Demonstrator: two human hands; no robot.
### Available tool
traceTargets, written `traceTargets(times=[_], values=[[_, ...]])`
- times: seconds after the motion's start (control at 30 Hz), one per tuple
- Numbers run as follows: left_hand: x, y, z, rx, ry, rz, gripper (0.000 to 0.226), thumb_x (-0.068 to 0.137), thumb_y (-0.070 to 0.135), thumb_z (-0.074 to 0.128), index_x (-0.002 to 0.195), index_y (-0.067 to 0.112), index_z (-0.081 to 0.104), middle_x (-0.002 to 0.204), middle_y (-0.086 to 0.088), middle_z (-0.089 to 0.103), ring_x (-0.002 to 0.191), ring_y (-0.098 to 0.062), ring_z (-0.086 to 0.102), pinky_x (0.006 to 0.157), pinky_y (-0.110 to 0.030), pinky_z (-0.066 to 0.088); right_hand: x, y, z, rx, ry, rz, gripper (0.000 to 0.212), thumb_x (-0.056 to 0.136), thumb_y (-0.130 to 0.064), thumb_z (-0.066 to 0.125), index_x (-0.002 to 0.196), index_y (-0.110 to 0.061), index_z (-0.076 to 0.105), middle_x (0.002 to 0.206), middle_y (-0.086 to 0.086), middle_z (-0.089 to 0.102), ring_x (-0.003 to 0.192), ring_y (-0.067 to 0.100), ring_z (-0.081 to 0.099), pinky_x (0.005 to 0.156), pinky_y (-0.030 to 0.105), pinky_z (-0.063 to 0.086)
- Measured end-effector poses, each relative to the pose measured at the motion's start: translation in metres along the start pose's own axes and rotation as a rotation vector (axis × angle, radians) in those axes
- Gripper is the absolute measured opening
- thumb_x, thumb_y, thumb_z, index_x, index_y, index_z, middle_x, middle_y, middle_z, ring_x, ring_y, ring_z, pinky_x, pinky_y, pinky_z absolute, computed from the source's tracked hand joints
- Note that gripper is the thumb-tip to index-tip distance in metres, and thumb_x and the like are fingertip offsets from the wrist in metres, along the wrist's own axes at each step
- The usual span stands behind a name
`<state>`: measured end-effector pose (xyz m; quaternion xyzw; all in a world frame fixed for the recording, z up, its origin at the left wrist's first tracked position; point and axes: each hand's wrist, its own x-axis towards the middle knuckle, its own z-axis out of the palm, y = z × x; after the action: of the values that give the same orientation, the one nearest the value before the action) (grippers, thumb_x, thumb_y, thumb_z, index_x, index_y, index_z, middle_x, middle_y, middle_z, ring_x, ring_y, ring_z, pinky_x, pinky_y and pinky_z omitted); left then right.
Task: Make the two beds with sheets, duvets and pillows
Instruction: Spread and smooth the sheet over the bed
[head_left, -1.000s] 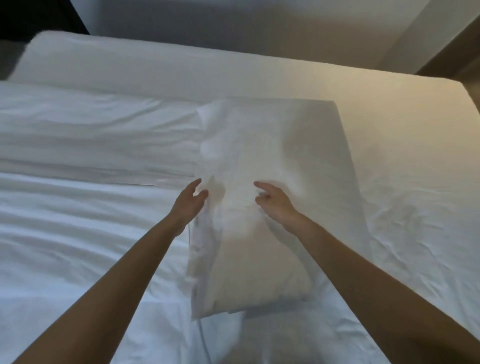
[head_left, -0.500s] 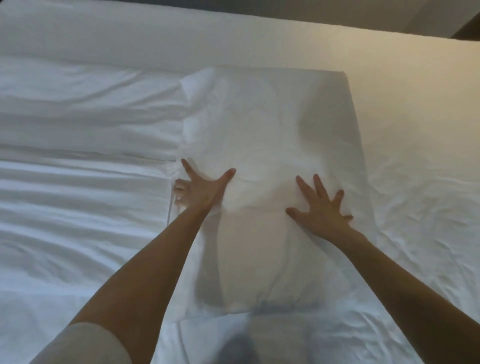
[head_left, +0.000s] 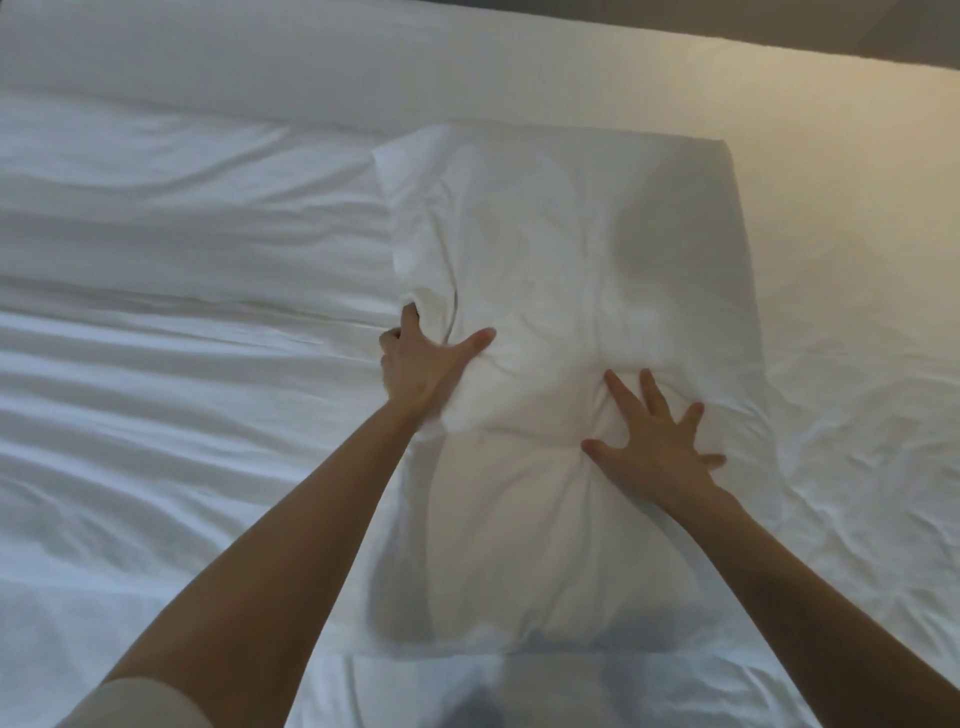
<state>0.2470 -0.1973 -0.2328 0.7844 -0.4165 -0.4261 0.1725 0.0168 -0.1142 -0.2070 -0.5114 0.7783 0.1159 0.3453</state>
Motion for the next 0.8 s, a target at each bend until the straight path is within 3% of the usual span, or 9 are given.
traceTargets(times=[0.13, 0.23, 0.33, 0.4, 0.47, 0.57, 0.73, 0.8], values=[[0.001, 0.011, -0.006, 0.041, -0.087, 0.150, 0.095, 0.083, 0.045, 0.070, 0.155, 0.034, 0.008, 0.146, -0.005, 0.048, 0.131, -0.033, 0.047, 0.102, -0.036, 0.039, -0.002, -0.002, 0.004, -0.041, 0.015, 0.003, 0.081, 0.089, -0.058, 0.053, 0.147, -0.055, -0.004, 0.159, -0.018, -0.017, 0.144, 0.045, -0.017, 0.101, 0.078, 0.007], [-0.016, 0.032, -0.017, 0.128, -0.030, 0.287, 0.081, 0.088, 0.031, 0.057, 0.152, 0.045, 0.009, 0.116, -0.010, 0.067, 0.103, -0.033, 0.063, 0.083, -0.031, 0.047, -0.011, 0.000, -0.002, -0.035, 0.010, -0.018, 0.081, 0.090, -0.061, 0.049, 0.146, -0.055, -0.008, 0.159, -0.017, -0.020, 0.143, 0.045, -0.018, 0.104, 0.077, 0.006], [-0.031, 0.060, -0.044, 0.151, -0.070, 0.402, 0.077, 0.087, 0.026, 0.050, 0.149, 0.053, 0.012, 0.099, -0.006, 0.070, 0.080, -0.026, 0.065, 0.071, -0.030, 0.048, -0.024, -0.004, -0.020, 0.023, 0.025, -0.046, 0.084, 0.090, -0.060, 0.051, 0.145, -0.055, -0.012, 0.159, -0.017, -0.022, 0.144, 0.046, -0.017, 0.106, 0.075, 0.007], [-0.035, 0.077, -0.073, 0.136, -0.051, 0.483, 0.076, 0.086, 0.025, 0.049, 0.148, 0.054, 0.015, 0.105, -0.003, 0.069, 0.081, -0.025, 0.065, 0.073, -0.032, 0.052, -0.036, -0.015, -0.030, 0.068, 0.063, -0.085, 0.083, 0.091, -0.057, 0.053, 0.146, -0.055, -0.009, 0.159, -0.016, -0.023, 0.144, 0.045, -0.017, 0.106, 0.074, 0.007], [-0.030, 0.085, -0.101, 0.137, -0.002, 0.510, 0.074, 0.087, 0.026, 0.051, 0.148, 0.053, 0.018, 0.121, -0.003, 0.065, 0.098, -0.030, 0.064, 0.084, -0.035, 0.051, -0.046, -0.030, -0.035, 0.100, 0.105, -0.131, 0.078, 0.092, -0.053, 0.053, 0.146, -0.057, -0.003, 0.159, -0.016, -0.022, 0.144, 0.043, -0.019, 0.106, 0.073, 0.006], [0.001, 0.055, -0.139, 0.191, 0.053, 0.402, 0.074, 0.089, 0.032, 0.057, 0.151, 0.043, 0.019, 0.140, -0.005, 0.054, 0.124, -0.034, 0.051, 0.099, -0.037, 0.042, -0.051, -0.053, -0.023, 0.059, 0.076, -0.169, 0.071, 0.093, -0.056, 0.049, 0.145, -0.059, 0.001, 0.158, -0.018, -0.022, 0.144, 0.041, -0.019, 0.107, 0.072, 0.004], [0.035, -0.047, -0.162, 0.413, -0.173, -0.031, 0.093, 0.094, 0.036, 0.058, 0.154, 0.029, -0.013, 0.139, -0.030, 0.046, 0.121, -0.046, 0.051, 0.101, -0.046, 0.042, -0.041, -0.071, 0.014, -0.141, -0.081, -0.144, 0.074, 0.093, -0.061, 0.043, 0.149, -0.052, -0.005, 0.158, -0.014, -0.025, 0.144, 0.039, -0.024, 0.106, 0.075, 0.002], [0.021, -0.068, -0.151, 0.398, -0.212, -0.089, 0.095, 0.091, 0.055, 0.055, 0.153, 0.033, -0.013, 0.149, -0.032, 0.031, 0.132, -0.048, 0.037, 0.109, -0.050, 0.032, -0.044, -0.070, 0.015, -0.131, -0.048, -0.171, 0.070, 0.097, -0.054, 0.043, 0.151, -0.048, -0.002, 0.160, -0.011, -0.020, 0.146, 0.034, -0.019, 0.110, 0.071, 0.003]])
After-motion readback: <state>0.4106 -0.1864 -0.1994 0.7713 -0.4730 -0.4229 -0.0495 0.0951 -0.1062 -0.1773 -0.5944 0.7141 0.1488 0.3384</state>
